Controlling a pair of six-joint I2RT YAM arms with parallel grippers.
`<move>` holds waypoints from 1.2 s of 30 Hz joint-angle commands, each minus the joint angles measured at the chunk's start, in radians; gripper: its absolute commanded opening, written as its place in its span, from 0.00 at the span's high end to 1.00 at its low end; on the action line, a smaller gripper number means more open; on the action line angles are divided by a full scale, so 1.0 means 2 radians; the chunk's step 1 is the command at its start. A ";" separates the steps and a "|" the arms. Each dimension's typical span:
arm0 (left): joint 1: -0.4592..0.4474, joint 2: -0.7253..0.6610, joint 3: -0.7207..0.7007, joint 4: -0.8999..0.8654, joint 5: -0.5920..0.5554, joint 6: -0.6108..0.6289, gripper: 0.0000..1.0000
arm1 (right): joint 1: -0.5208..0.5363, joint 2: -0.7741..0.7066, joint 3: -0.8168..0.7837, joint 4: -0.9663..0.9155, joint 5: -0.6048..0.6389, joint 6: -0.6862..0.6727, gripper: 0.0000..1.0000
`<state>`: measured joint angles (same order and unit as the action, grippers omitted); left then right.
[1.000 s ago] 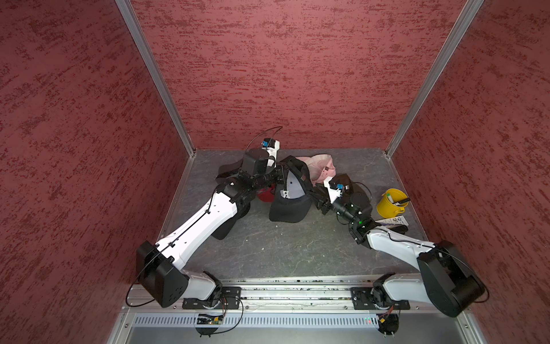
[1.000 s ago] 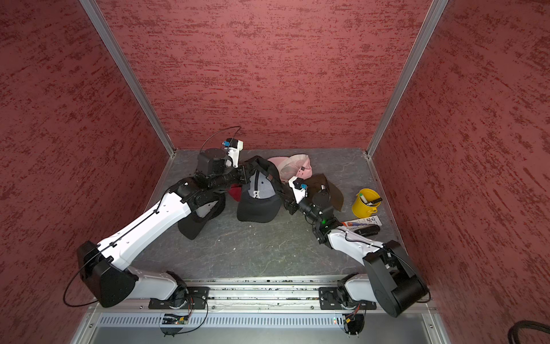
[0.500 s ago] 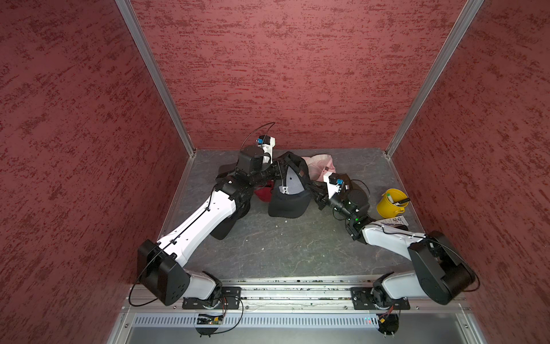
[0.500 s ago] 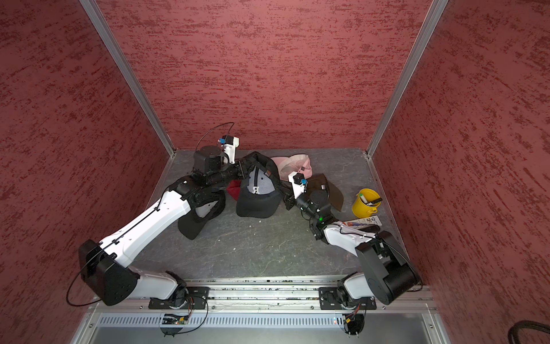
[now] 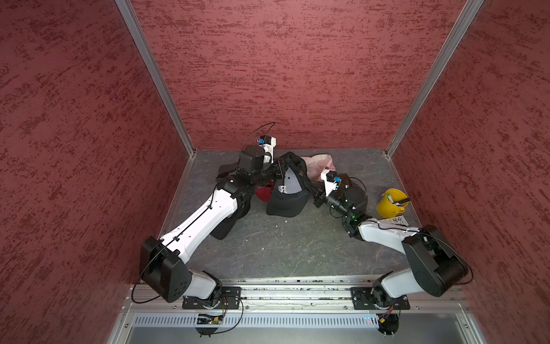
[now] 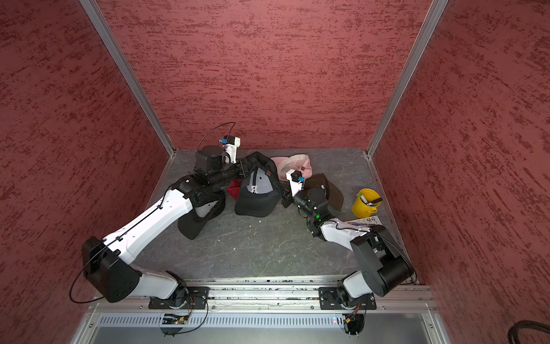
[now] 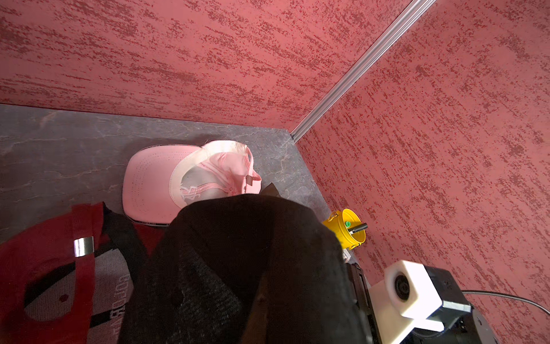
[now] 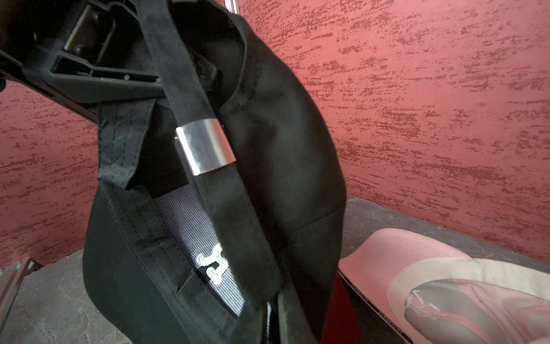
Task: Open the adjustable buckle of the baseball cap
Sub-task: Pick up the baseball cap from the center of the board.
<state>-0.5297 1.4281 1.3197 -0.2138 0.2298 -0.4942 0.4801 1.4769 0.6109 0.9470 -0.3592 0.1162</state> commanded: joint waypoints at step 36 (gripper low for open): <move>-0.015 -0.003 0.060 -0.180 0.057 0.190 0.25 | 0.006 -0.166 0.043 -0.201 0.120 0.005 1.00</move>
<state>-0.5507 1.4250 1.4105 -0.5064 0.3401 -0.1993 0.4831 1.1637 0.6556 0.5594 -0.1452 0.1333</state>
